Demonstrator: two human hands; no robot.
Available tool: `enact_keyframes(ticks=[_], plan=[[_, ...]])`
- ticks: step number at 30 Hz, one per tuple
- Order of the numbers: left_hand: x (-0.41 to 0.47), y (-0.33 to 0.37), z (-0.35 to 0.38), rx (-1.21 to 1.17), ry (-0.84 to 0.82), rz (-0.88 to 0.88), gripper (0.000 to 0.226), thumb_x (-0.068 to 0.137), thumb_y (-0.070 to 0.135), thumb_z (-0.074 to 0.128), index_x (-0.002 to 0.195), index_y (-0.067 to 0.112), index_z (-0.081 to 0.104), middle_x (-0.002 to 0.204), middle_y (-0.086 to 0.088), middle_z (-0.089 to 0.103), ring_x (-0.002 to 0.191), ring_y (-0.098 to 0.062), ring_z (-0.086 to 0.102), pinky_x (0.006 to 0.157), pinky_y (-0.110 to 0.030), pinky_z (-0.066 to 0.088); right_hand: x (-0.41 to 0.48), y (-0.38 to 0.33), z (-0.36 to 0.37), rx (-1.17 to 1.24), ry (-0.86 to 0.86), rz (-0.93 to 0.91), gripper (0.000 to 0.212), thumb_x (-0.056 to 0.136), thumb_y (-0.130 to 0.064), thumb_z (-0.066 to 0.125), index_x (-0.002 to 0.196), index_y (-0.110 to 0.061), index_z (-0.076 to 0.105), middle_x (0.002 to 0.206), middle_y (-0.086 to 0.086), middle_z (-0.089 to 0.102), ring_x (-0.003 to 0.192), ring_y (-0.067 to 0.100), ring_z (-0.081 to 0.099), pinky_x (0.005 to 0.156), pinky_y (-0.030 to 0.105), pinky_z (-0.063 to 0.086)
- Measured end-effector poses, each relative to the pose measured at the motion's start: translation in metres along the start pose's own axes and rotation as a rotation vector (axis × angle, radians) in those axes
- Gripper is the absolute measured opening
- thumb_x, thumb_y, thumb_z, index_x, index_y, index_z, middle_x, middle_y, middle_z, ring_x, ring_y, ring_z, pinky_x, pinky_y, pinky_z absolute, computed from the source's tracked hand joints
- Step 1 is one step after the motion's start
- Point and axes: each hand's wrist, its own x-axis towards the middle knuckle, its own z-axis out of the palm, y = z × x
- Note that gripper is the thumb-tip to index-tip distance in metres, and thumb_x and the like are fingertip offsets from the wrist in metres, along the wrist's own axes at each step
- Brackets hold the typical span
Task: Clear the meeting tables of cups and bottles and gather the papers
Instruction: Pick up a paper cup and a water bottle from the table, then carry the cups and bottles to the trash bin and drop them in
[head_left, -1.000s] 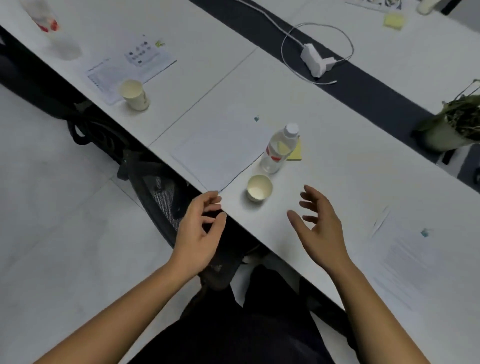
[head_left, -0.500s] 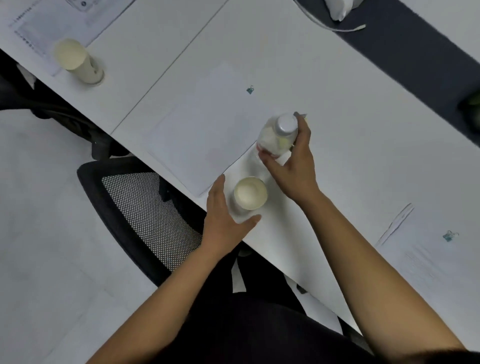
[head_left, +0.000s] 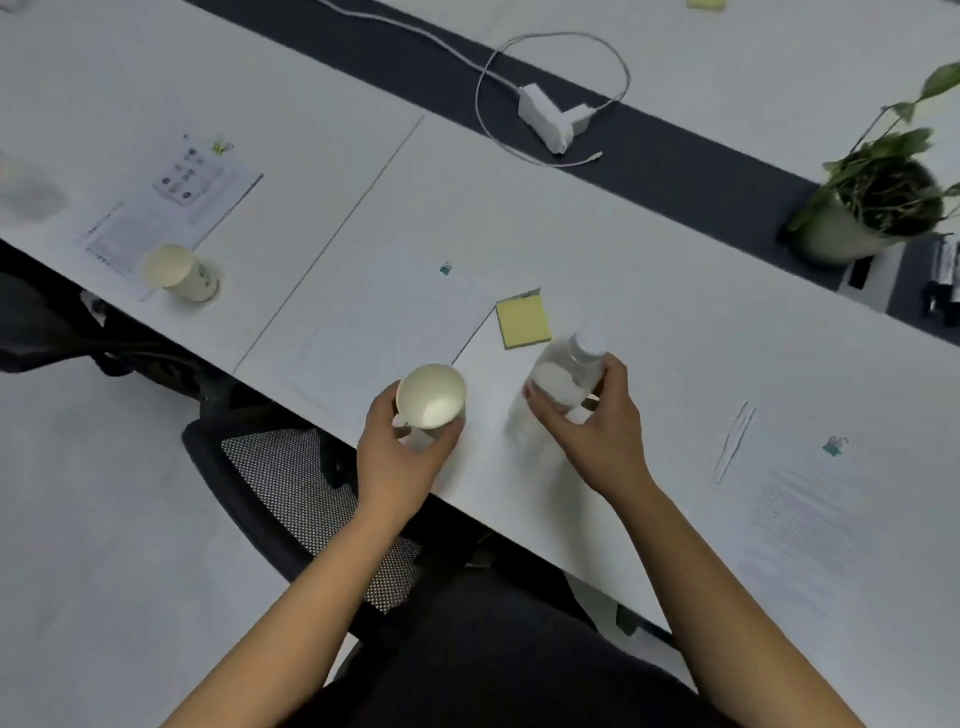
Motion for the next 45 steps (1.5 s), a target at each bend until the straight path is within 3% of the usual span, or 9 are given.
enact_keyframes(ticks=[5, 16, 20, 26, 28, 33, 37, 41, 45], plan=[[-0.043, 0.015, -0.04, -0.147, -0.048, 0.138, 0.072, 0.072, 0.035, 0.086, 0.134, 0.034, 0.049, 0.131, 0.013, 0.055, 0.106, -0.013, 0.063, 0.087, -0.028, 0.053, -0.08, -0.005, -0.01, 0.086, 0.154, 0.006, 0.074, 0.077, -0.055, 0.08, 0.132, -0.047, 0.031, 0.13, -0.023, 0.055, 0.114, 0.001, 0.059, 0.096, 0.029, 0.051], [-0.186, -0.035, -0.073, -0.057, -0.591, 0.367, 0.054, 0.077, 0.033, 0.076, 0.12, 0.049, 0.05, 0.129, 0.009, 0.055, 0.109, 0.001, 0.059, 0.085, -0.012, 0.049, -0.361, 0.09, -0.015, 0.229, 0.699, 0.257, 0.081, 0.073, -0.041, 0.085, 0.141, -0.047, 0.041, 0.132, -0.02, 0.059, 0.117, 0.0, 0.059, 0.099, 0.031, 0.051], [-0.248, -0.016, -0.032, -0.019, -0.796, 0.489, 0.061, 0.07, 0.056, 0.074, 0.125, 0.054, 0.046, 0.13, 0.009, 0.058, 0.11, 0.001, 0.06, 0.084, -0.01, 0.048, -0.459, 0.119, -0.052, 0.241, 1.036, 0.314, 0.083, 0.067, -0.044, 0.084, 0.139, -0.044, 0.043, 0.128, -0.021, 0.06, 0.113, 0.003, 0.062, 0.097, 0.035, 0.052], [-0.384, -0.001, 0.05, 0.004, -1.029, 0.721, 0.068, 0.074, 0.055, 0.068, 0.137, 0.044, 0.044, 0.131, 0.014, 0.056, 0.12, -0.015, 0.058, 0.093, -0.051, 0.052, -0.6, 0.192, -0.105, 0.262, 1.383, 0.371, 0.086, 0.068, -0.037, 0.086, 0.141, -0.043, 0.041, 0.129, -0.027, 0.057, 0.109, -0.001, 0.061, 0.091, 0.032, 0.05], [-0.442, -0.005, 0.078, -0.004, -1.078, 0.766, 0.064, 0.075, 0.054, 0.068, 0.134, 0.045, 0.045, 0.131, 0.009, 0.057, 0.118, -0.02, 0.06, 0.092, -0.053, 0.052, -0.642, 0.223, -0.126, 0.291, 1.433, 0.388, 0.085, 0.068, -0.038, 0.085, 0.14, -0.044, 0.04, 0.129, -0.024, 0.058, 0.108, -0.001, 0.061, 0.091, 0.03, 0.049], [-0.589, -0.021, 0.135, -0.031, -1.205, 0.773, 0.055, 0.081, 0.039, 0.078, 0.127, 0.045, 0.049, 0.124, 0.003, 0.061, 0.096, -0.003, 0.065, 0.066, -0.022, 0.056, -0.726, 0.288, -0.185, 0.338, 1.537, 0.405, 0.082, 0.069, -0.038, 0.086, 0.139, -0.044, 0.043, 0.131, -0.027, 0.058, 0.106, -0.007, 0.062, 0.086, 0.019, 0.047], [-0.664, -0.014, 0.172, 0.0, -1.266, 0.754, 0.061, 0.079, 0.032, 0.08, 0.133, 0.033, 0.052, 0.128, 0.004, 0.058, 0.101, 0.0, 0.063, 0.077, -0.008, 0.049, -0.763, 0.316, -0.244, 0.384, 1.547, 0.382, 0.084, 0.065, -0.049, 0.08, 0.139, -0.043, 0.043, 0.127, -0.035, 0.056, 0.109, -0.003, 0.063, 0.088, 0.018, 0.048], [-0.71, -0.004, 0.23, -0.001, -1.292, 0.732, 0.062, 0.078, 0.04, 0.077, 0.134, 0.034, 0.052, 0.132, 0.004, 0.058, 0.109, -0.006, 0.063, 0.088, -0.021, 0.053, -0.769, 0.354, -0.312, 0.375, 1.529, 0.361, 0.078, 0.069, -0.038, 0.084, 0.135, -0.051, 0.044, 0.126, -0.034, 0.058, 0.109, -0.001, 0.064, 0.092, 0.023, 0.051], [-0.751, 0.001, 0.316, 0.009, -1.296, 0.74, 0.064, 0.072, 0.051, 0.071, 0.133, 0.043, 0.052, 0.13, 0.005, 0.058, 0.106, -0.017, 0.064, 0.088, -0.04, 0.056, -0.76, 0.407, -0.392, 0.351, 1.523, 0.372, 0.079, 0.065, -0.054, 0.079, 0.135, -0.055, 0.043, 0.133, -0.027, 0.057, 0.112, 0.003, 0.064, 0.094, 0.023, 0.051]])
